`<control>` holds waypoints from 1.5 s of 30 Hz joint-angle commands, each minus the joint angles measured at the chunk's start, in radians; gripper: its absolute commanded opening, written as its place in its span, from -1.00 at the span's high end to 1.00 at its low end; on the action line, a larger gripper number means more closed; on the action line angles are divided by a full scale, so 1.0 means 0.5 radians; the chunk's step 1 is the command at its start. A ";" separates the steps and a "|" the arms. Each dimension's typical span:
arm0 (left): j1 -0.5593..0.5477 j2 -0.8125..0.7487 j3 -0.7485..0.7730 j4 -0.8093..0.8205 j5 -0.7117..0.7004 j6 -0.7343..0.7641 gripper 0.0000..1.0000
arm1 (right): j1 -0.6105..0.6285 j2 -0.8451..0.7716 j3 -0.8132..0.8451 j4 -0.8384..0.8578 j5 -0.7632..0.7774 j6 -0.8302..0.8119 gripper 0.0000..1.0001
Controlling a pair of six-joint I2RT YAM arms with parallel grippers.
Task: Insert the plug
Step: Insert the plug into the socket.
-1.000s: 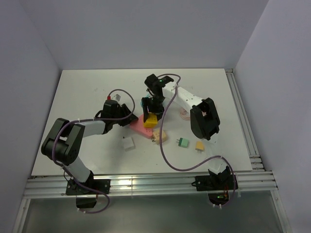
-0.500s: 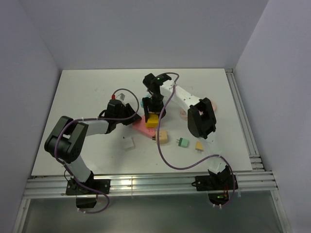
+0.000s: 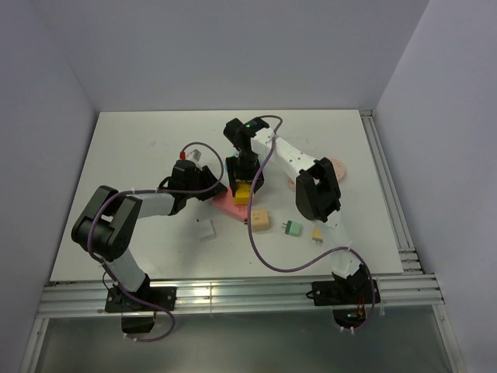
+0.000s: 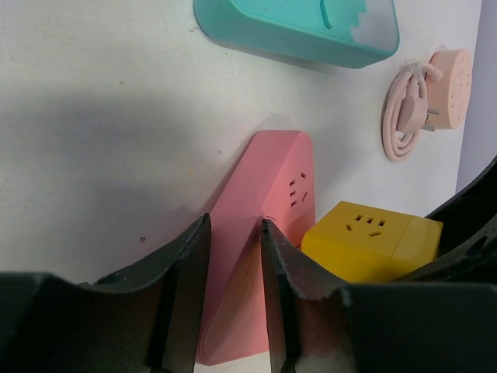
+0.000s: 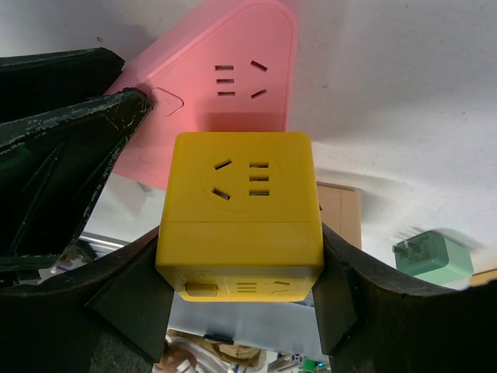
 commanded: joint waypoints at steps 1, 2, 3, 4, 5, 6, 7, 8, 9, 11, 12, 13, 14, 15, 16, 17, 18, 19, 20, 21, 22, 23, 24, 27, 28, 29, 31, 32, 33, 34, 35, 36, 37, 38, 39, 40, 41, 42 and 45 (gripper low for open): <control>-0.028 -0.048 -0.036 0.104 0.045 0.001 0.25 | -0.001 0.208 -0.122 0.022 0.348 -0.007 1.00; -0.028 -0.051 -0.039 0.110 0.048 -0.002 0.25 | -0.001 0.211 -0.131 0.029 0.345 -0.004 1.00; -0.025 -0.051 -0.042 0.116 0.054 -0.005 0.25 | -0.001 0.199 -0.149 0.050 0.333 -0.010 1.00; -0.028 -0.054 -0.042 0.116 0.051 -0.005 0.25 | -0.001 0.190 -0.168 0.071 0.318 -0.013 1.00; -0.028 -0.060 -0.045 0.113 0.042 -0.008 0.25 | -0.001 0.178 -0.192 0.093 0.299 -0.019 1.00; -0.025 -0.066 -0.052 0.110 0.039 -0.005 0.26 | -0.001 0.147 -0.244 0.148 0.275 -0.040 1.00; -0.025 -0.069 -0.058 0.113 0.033 -0.005 0.25 | -0.004 0.126 -0.281 0.185 0.208 -0.050 1.00; -0.022 -0.081 -0.064 0.110 0.027 -0.005 0.25 | -0.007 0.110 -0.312 0.240 0.177 -0.062 1.00; -0.019 -0.087 -0.070 0.110 0.027 -0.005 0.25 | -0.007 0.086 -0.355 0.258 0.143 -0.089 1.00; -0.016 -0.100 -0.076 0.104 0.021 -0.002 0.25 | -0.026 0.064 -0.401 0.308 0.051 -0.114 1.00; -0.013 -0.103 -0.073 0.098 0.018 0.001 0.25 | -0.032 0.046 -0.441 0.347 0.023 -0.132 1.00; -0.007 -0.106 -0.076 0.089 0.015 0.001 0.25 | -0.041 0.043 -0.462 0.366 -0.001 -0.145 1.00; -0.006 -0.112 -0.076 0.089 0.015 0.004 0.25 | -0.056 0.036 -0.475 0.378 -0.038 -0.151 1.00; -0.003 -0.115 -0.079 0.086 0.015 0.004 0.25 | -0.063 0.030 -0.493 0.394 -0.035 -0.160 1.00; 0.000 -0.118 -0.082 0.089 0.012 0.007 0.25 | -0.069 0.033 -0.496 0.397 -0.038 -0.163 1.00; 0.003 -0.124 -0.085 0.089 0.008 0.007 0.26 | -0.075 0.030 -0.505 0.403 -0.060 -0.169 1.00; 0.003 -0.124 -0.088 0.086 0.008 0.007 0.26 | -0.078 0.030 -0.518 0.418 -0.060 -0.172 1.00; 0.000 -0.127 -0.088 0.086 0.012 0.010 0.26 | -0.078 0.030 -0.518 0.421 -0.066 -0.169 1.00; 0.000 -0.130 -0.088 0.086 0.012 0.010 0.26 | -0.075 0.027 -0.524 0.427 -0.112 -0.178 1.00; 0.000 -0.130 -0.088 0.086 0.008 0.007 0.26 | -0.075 0.024 -0.527 0.443 -0.109 -0.182 1.00; 0.000 -0.130 -0.088 0.086 0.008 0.013 0.26 | -0.078 0.024 -0.518 0.437 -0.082 -0.163 1.00; 0.000 -0.130 -0.085 0.082 0.005 0.010 0.26 | -0.078 0.036 -0.478 0.388 -0.021 -0.127 1.00; 0.000 -0.130 -0.085 0.082 0.008 0.010 0.26 | -0.075 0.052 -0.447 0.354 0.098 -0.105 1.00; 0.000 -0.130 -0.088 0.089 0.012 0.007 0.26 | -0.072 0.089 -0.340 0.253 0.201 -0.065 1.00; 0.000 -0.130 -0.085 0.089 0.012 0.007 0.26 | -0.069 0.086 -0.334 0.250 0.210 -0.059 1.00; 0.000 -0.130 -0.088 0.089 0.008 0.007 0.26 | -0.066 0.079 -0.318 0.249 0.219 -0.041 1.00; 0.000 -0.127 -0.085 0.092 0.012 0.010 0.26 | -0.057 0.089 -0.294 0.219 0.283 -0.013 1.00; 0.003 -0.127 -0.085 0.095 0.012 0.007 0.26 | -0.053 0.098 -0.263 0.191 0.308 0.005 1.00; 0.000 -0.127 -0.085 0.101 0.021 0.007 0.26 | -0.050 0.101 -0.257 0.188 0.317 0.015 1.00; 0.003 -0.127 -0.085 0.107 0.024 0.001 0.26 | -0.047 0.098 -0.251 0.185 0.320 0.018 1.00; 0.000 -0.124 -0.085 0.110 0.027 0.001 0.26 | -0.044 0.098 -0.248 0.191 0.320 0.027 1.00; 0.000 -0.124 -0.082 0.113 0.039 0.001 0.26 | -0.041 0.095 -0.245 0.194 0.317 0.030 1.00; 0.000 -0.121 -0.082 0.116 0.042 0.001 0.26 | -0.038 0.098 -0.242 0.191 0.320 0.030 1.00; 0.000 -0.121 -0.079 0.113 0.045 0.001 0.26 | -0.038 0.101 -0.238 0.185 0.324 0.033 1.00; 0.000 -0.121 -0.079 0.113 0.048 0.001 0.26 | -0.038 0.101 -0.241 0.182 0.333 0.033 1.00; 0.000 -0.121 -0.082 0.110 0.045 0.004 0.27 | -0.038 0.098 -0.242 0.179 0.339 0.030 1.00; 0.000 -0.127 -0.079 0.110 0.045 0.004 0.27 | -0.038 0.098 -0.251 0.173 0.348 0.024 1.00; 0.000 -0.127 -0.085 0.110 0.045 0.004 0.27 | -0.038 0.095 -0.257 0.176 0.342 0.015 1.00; 0.000 -0.134 -0.088 0.110 0.045 0.010 0.27 | -0.035 0.046 -0.349 0.270 0.223 -0.074 1.00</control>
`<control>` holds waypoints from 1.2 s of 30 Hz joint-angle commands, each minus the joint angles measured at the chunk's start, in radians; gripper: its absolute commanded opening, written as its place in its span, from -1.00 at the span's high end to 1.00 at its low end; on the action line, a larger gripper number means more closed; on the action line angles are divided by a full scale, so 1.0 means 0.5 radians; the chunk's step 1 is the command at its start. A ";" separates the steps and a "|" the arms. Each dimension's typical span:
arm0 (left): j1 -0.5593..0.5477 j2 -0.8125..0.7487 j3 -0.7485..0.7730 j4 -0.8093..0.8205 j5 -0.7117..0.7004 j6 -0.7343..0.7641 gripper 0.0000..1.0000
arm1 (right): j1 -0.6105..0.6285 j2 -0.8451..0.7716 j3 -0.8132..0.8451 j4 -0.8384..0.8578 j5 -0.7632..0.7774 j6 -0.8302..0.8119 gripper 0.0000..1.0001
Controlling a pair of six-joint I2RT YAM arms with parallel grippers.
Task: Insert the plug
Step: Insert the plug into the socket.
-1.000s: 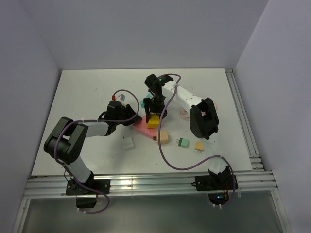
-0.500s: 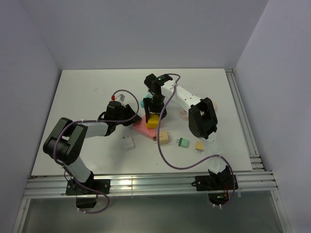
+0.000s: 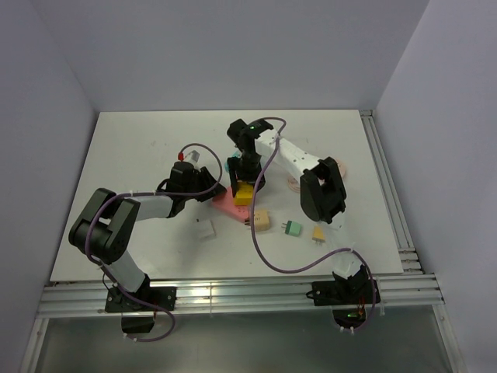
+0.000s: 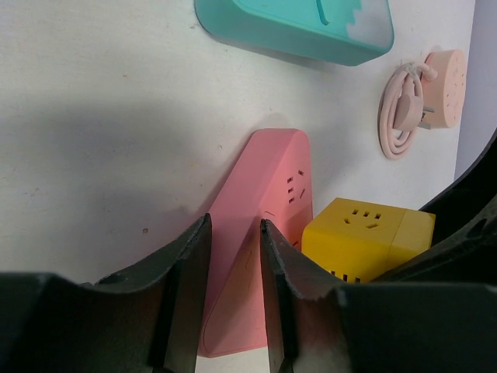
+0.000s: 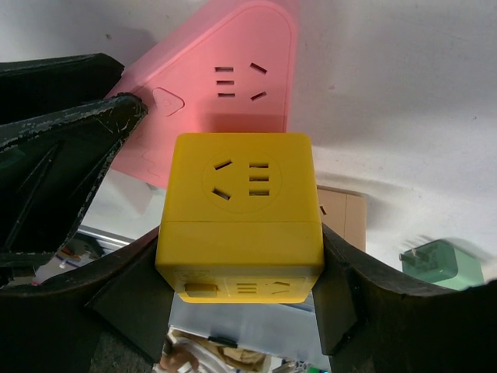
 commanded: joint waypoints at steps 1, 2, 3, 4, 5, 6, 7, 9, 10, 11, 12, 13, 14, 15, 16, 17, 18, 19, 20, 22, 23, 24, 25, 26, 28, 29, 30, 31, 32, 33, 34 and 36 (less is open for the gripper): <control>-0.002 -0.079 -0.015 0.048 0.051 0.019 0.27 | -0.011 0.135 -0.189 0.150 0.239 -0.118 1.00; -0.002 -0.079 -0.012 0.041 0.051 0.019 0.27 | -0.011 0.107 -0.241 0.199 0.208 -0.158 1.00; -0.005 -0.079 -0.009 0.041 0.048 0.022 0.27 | -0.014 0.104 -0.254 0.209 0.214 -0.171 1.00; -0.005 -0.079 -0.009 0.041 0.051 0.022 0.28 | -0.014 0.104 -0.260 0.215 0.220 -0.180 1.00; -0.002 -0.079 -0.009 0.038 0.048 0.022 0.28 | -0.014 0.113 -0.260 0.206 0.230 -0.195 1.00; -0.005 -0.079 -0.006 0.038 0.048 0.022 0.28 | -0.014 0.113 -0.260 0.206 0.239 -0.198 1.00; -0.005 -0.082 -0.009 0.038 0.045 0.025 0.28 | -0.011 0.122 -0.263 0.200 0.239 -0.205 1.00; -0.005 -0.076 0.000 0.035 0.048 0.025 0.28 | -0.011 0.132 -0.269 0.203 0.242 -0.214 1.00; -0.005 -0.079 -0.003 0.038 0.048 0.025 0.27 | -0.011 0.135 -0.272 0.206 0.284 -0.208 1.00; -0.005 -0.076 -0.003 0.038 0.051 0.025 0.28 | -0.008 0.150 -0.257 0.178 0.324 -0.177 1.00; -0.005 -0.073 -0.003 0.041 0.048 0.022 0.28 | -0.004 0.165 -0.236 0.154 0.370 -0.159 1.00; -0.005 -0.070 -0.003 0.041 0.048 0.025 0.28 | 0.005 0.187 -0.214 0.126 0.447 -0.131 1.00; -0.002 -0.070 0.000 0.044 0.051 0.022 0.28 | 0.008 0.220 -0.172 0.077 0.511 -0.085 1.00; -0.002 -0.070 0.000 0.044 0.051 0.022 0.28 | 0.011 0.227 -0.156 0.062 0.545 -0.064 1.00; -0.002 -0.070 -0.003 0.044 0.054 0.022 0.28 | 0.017 0.236 -0.150 0.056 0.549 -0.048 1.00; -0.005 -0.070 -0.003 0.047 0.051 0.025 0.28 | 0.017 0.227 -0.159 0.071 0.527 -0.033 1.00; -0.005 -0.070 -0.006 0.051 0.051 0.022 0.28 | 0.014 0.221 -0.168 0.089 0.509 -0.033 1.00; -0.005 -0.067 -0.003 0.048 0.051 0.022 0.28 | 0.017 0.209 -0.183 0.104 0.497 -0.030 1.00; -0.005 -0.067 -0.003 0.047 0.051 0.022 0.28 | 0.014 0.196 -0.196 0.120 0.469 -0.030 1.00; -0.005 -0.067 -0.003 0.051 0.051 0.022 0.28 | 0.014 0.160 -0.244 0.193 0.372 -0.085 1.00; -0.002 -0.067 0.000 0.051 0.051 0.025 0.28 | 0.014 0.141 -0.272 0.227 0.255 -0.109 1.00; -0.005 -0.067 0.000 0.044 0.051 0.025 0.28 | 0.011 0.120 -0.306 0.276 0.169 -0.143 1.00; -0.005 -0.067 -0.003 0.044 0.051 0.025 0.28 | 0.008 0.065 -0.391 0.331 0.098 -0.177 1.00; -0.005 -0.067 0.000 0.038 0.048 0.028 0.28 | 0.005 0.040 -0.429 0.417 0.040 -0.229 1.00; -0.002 -0.070 0.000 0.032 0.036 0.031 0.28 | -0.004 -0.027 -0.542 0.506 -0.138 -0.269 1.00; -0.005 -0.067 0.003 0.029 0.030 0.031 0.28 | -0.014 -0.034 -0.558 0.546 -0.160 -0.272 1.00; -0.005 -0.067 0.003 0.020 0.030 0.034 0.28 | -0.029 -0.034 -0.564 0.540 -0.127 -0.269 1.00; -0.005 -0.070 0.003 0.023 0.030 0.031 0.28 | -0.035 -0.007 -0.530 0.483 -0.066 -0.239 1.00; -0.005 -0.070 0.003 0.026 0.030 0.031 0.28 | -0.038 0.018 -0.494 0.433 0.008 -0.217 1.00; -0.005 -0.073 0.000 0.032 0.033 0.028 0.28 | -0.038 0.046 -0.451 0.387 0.118 -0.205 1.00; -0.002 -0.070 0.003 0.029 0.036 0.028 0.28 | -0.035 0.088 -0.390 0.329 0.147 -0.180 1.00; -0.005 -0.073 0.006 0.029 0.033 0.031 0.28 | -0.029 0.116 -0.334 0.267 0.229 -0.156 1.00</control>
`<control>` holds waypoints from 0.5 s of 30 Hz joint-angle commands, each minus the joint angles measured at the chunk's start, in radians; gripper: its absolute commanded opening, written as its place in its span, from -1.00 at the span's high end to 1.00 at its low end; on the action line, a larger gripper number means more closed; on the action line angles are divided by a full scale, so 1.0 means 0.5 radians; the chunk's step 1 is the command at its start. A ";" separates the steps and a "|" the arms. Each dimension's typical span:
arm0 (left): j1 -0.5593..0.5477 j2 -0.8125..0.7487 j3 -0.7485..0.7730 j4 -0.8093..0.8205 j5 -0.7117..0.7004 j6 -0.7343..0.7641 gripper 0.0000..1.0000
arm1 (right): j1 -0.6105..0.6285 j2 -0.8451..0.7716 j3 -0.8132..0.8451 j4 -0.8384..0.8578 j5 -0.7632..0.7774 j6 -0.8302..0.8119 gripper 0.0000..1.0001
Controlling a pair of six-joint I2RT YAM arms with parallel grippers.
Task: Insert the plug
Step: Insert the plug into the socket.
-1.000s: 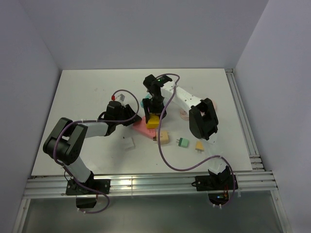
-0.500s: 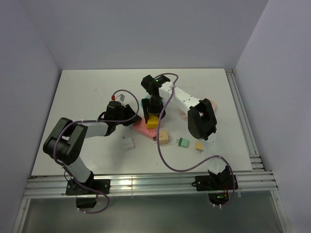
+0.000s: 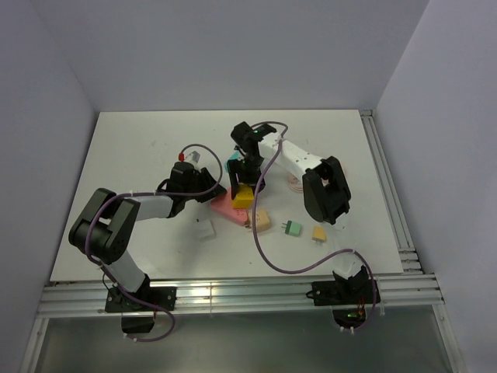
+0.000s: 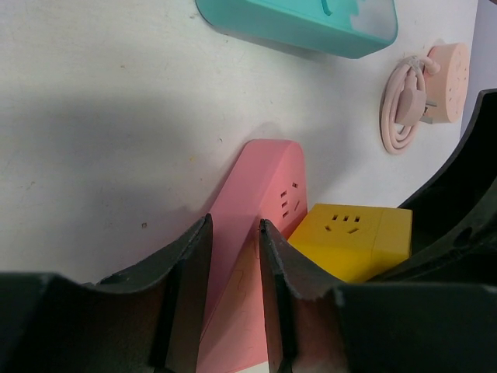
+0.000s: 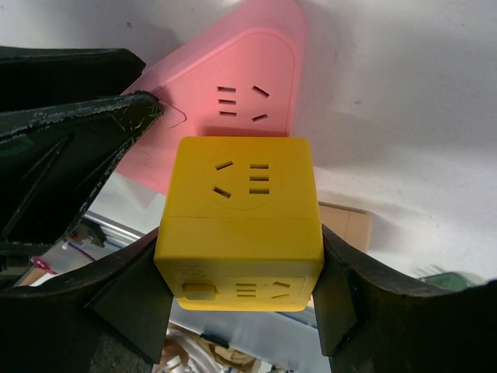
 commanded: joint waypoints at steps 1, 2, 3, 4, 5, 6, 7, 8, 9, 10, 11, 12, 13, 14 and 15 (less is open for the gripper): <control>-0.004 -0.073 0.006 0.048 0.014 0.030 0.28 | 0.030 0.261 0.040 -0.051 0.553 -0.008 1.00; -0.004 -0.073 0.006 0.045 0.014 0.030 0.28 | 0.045 0.274 0.071 -0.118 0.621 0.007 1.00; -0.004 -0.073 0.006 0.048 0.017 0.030 0.28 | 0.057 0.286 0.104 -0.152 0.655 0.022 1.00; -0.004 -0.070 0.006 0.051 0.014 0.030 0.28 | 0.070 0.301 0.163 -0.183 0.720 0.050 1.00; -0.004 -0.070 0.006 0.051 0.014 0.027 0.28 | 0.091 0.304 0.175 -0.223 0.796 0.068 1.00; -0.004 -0.067 0.006 0.048 0.014 0.027 0.28 | 0.100 0.307 0.188 -0.238 0.836 0.090 1.00; -0.004 -0.073 0.003 0.048 0.005 0.021 0.29 | 0.110 0.308 0.197 -0.247 0.888 0.130 1.00; -0.004 -0.079 -0.009 0.051 -0.001 0.018 0.29 | 0.128 0.308 0.197 -0.269 0.962 0.148 1.00; -0.001 -0.091 -0.015 0.054 -0.011 0.009 0.28 | 0.140 0.311 0.197 -0.278 1.017 0.170 1.00; -0.001 -0.113 -0.021 0.048 -0.011 0.005 0.28 | 0.143 0.305 0.179 -0.281 1.060 0.212 1.00; 0.005 -0.125 -0.015 0.027 -0.008 0.002 0.28 | 0.146 0.298 0.163 -0.269 1.091 0.225 1.00; 0.017 -0.134 -0.012 0.015 0.008 -0.004 0.28 | 0.153 0.286 0.133 -0.242 1.100 0.231 1.00; 0.029 -0.159 -0.009 -0.001 0.035 -0.013 0.28 | 0.156 0.253 0.056 -0.205 1.088 0.228 1.00; 0.066 -0.174 -0.018 -0.007 0.057 -0.019 0.28 | 0.156 0.240 0.019 -0.138 1.067 0.222 1.00; 0.091 -0.214 -0.030 -0.001 0.081 -0.034 0.27 | 0.156 0.222 -0.011 -0.110 1.064 0.225 1.00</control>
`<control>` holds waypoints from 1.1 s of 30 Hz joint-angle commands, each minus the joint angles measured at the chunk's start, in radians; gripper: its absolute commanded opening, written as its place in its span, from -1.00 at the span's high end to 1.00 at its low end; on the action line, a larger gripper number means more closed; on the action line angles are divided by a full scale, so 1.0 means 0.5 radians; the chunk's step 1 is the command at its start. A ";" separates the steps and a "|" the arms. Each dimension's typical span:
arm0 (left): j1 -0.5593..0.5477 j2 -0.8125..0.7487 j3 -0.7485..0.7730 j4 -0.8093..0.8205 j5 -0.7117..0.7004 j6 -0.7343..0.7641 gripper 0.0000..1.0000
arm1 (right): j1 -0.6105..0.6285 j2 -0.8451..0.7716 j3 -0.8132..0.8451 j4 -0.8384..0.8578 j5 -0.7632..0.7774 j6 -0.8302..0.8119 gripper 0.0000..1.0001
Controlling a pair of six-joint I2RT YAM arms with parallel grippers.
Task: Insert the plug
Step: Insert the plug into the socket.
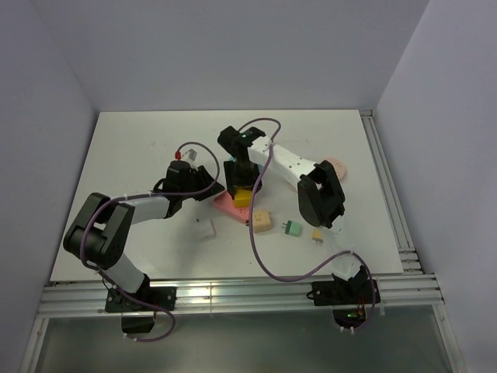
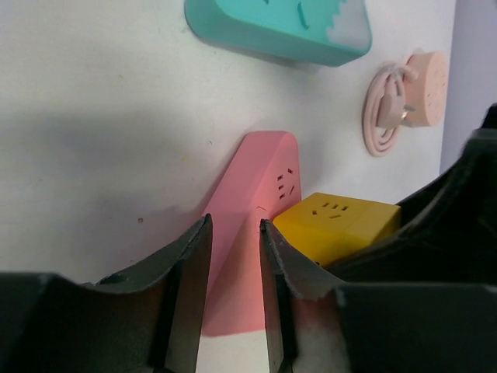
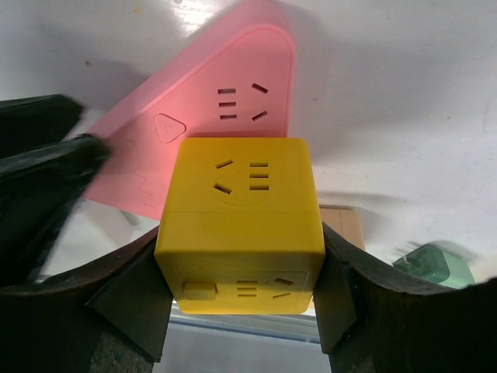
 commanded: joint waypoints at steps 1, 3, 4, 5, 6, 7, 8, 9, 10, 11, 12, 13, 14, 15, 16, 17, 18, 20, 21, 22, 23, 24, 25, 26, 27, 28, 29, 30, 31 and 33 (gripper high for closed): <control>0.082 -0.169 -0.027 0.020 0.081 -0.038 0.26 | -0.031 0.157 -0.256 0.084 0.511 -0.002 1.00; 0.131 -0.246 -0.064 0.007 0.088 -0.048 0.24 | -0.031 0.163 -0.281 0.127 0.477 -0.005 1.00; 0.140 -0.267 -0.073 -0.005 0.075 -0.045 0.22 | -0.028 0.184 -0.284 0.143 0.459 -0.023 1.00; 0.140 -0.289 -0.074 -0.020 0.069 -0.038 0.22 | -0.028 0.190 -0.290 0.167 0.422 -0.041 1.00; 0.140 -0.316 -0.077 -0.048 0.075 -0.035 0.22 | -0.031 0.187 -0.299 0.192 0.367 -0.063 1.00; 0.140 -0.326 -0.083 -0.051 0.081 -0.038 0.22 | -0.031 0.184 -0.314 0.213 0.330 -0.081 1.00; 0.140 -0.335 -0.086 -0.057 0.085 -0.038 0.22 | -0.031 0.187 -0.311 0.228 0.330 -0.081 1.00; 0.140 -0.338 -0.089 -0.057 0.091 -0.044 0.22 | -0.034 0.190 -0.302 0.235 0.324 -0.090 1.00; 0.140 -0.338 -0.104 -0.054 0.091 -0.048 0.22 | -0.034 0.194 -0.299 0.241 0.296 -0.097 1.00; 0.140 -0.335 -0.113 -0.051 0.094 -0.051 0.22 | -0.040 0.200 -0.296 0.244 0.278 -0.100 1.00; 0.140 -0.326 -0.120 -0.051 0.094 -0.057 0.23 | -0.037 0.206 -0.299 0.256 0.256 -0.118 1.00; 0.140 -0.323 -0.138 -0.042 0.088 -0.057 0.23 | -0.043 0.203 -0.305 0.287 0.198 -0.130 1.00; 0.140 -0.323 -0.150 -0.036 0.091 -0.057 0.23 | -0.040 0.206 -0.320 0.302 0.183 -0.140 1.00; 0.140 -0.311 -0.159 -0.026 0.091 -0.060 0.24 | -0.040 0.197 -0.351 0.317 0.173 -0.149 1.00; 0.140 -0.308 -0.181 -0.017 0.091 -0.063 0.24 | -0.040 0.188 -0.373 0.339 0.164 -0.158 1.00; 0.140 -0.301 -0.190 0.013 0.094 -0.075 0.24 | -0.040 0.178 -0.400 0.391 0.124 -0.173 1.00; 0.137 -0.292 -0.199 0.026 0.097 -0.078 0.24 | -0.037 0.163 -0.446 0.413 0.112 -0.195 1.00; 0.128 -0.277 -0.202 0.029 0.091 -0.075 0.24 | -0.050 0.154 -0.477 0.462 0.112 -0.210 1.00; 0.122 -0.262 -0.199 0.026 0.082 -0.069 0.24 | -0.053 0.157 -0.483 0.465 0.112 -0.213 1.00; 0.116 -0.252 -0.190 0.026 0.085 -0.066 0.24 | -0.056 0.160 -0.480 0.462 0.112 -0.213 1.00; 0.103 -0.243 -0.187 0.020 0.082 -0.051 0.24 | -0.056 0.160 -0.477 0.468 0.069 -0.222 1.00; 0.094 -0.225 -0.178 0.007 0.072 -0.048 0.24 | -0.062 0.148 -0.477 0.474 0.042 -0.222 1.00; 0.088 -0.216 -0.172 0.004 0.057 -0.041 0.25 | -0.065 0.141 -0.474 0.477 0.047 -0.216 1.00; 0.073 -0.203 -0.172 0.007 0.054 -0.044 0.25 | -0.065 0.141 -0.468 0.465 0.057 -0.210 1.00; 0.067 -0.185 -0.178 0.023 0.054 -0.044 0.25 | -0.065 0.151 -0.431 0.453 0.081 -0.195 1.00; 0.060 -0.176 -0.175 0.029 0.054 -0.044 0.26 | -0.065 0.160 -0.410 0.434 0.099 -0.183 1.00; 0.051 -0.163 -0.172 0.032 0.048 -0.051 0.26 | -0.065 0.169 -0.391 0.395 0.154 -0.173 1.00; 0.045 -0.142 -0.166 0.032 0.045 -0.051 0.26 | -0.065 0.187 -0.358 0.382 0.167 -0.161 1.00; 0.036 -0.133 -0.160 0.029 0.039 -0.048 0.26 | -0.065 0.190 -0.348 0.376 0.167 -0.161 1.00; 0.024 -0.105 -0.153 0.032 0.032 -0.045 0.26 | -0.062 0.191 -0.345 0.382 0.149 -0.152 1.00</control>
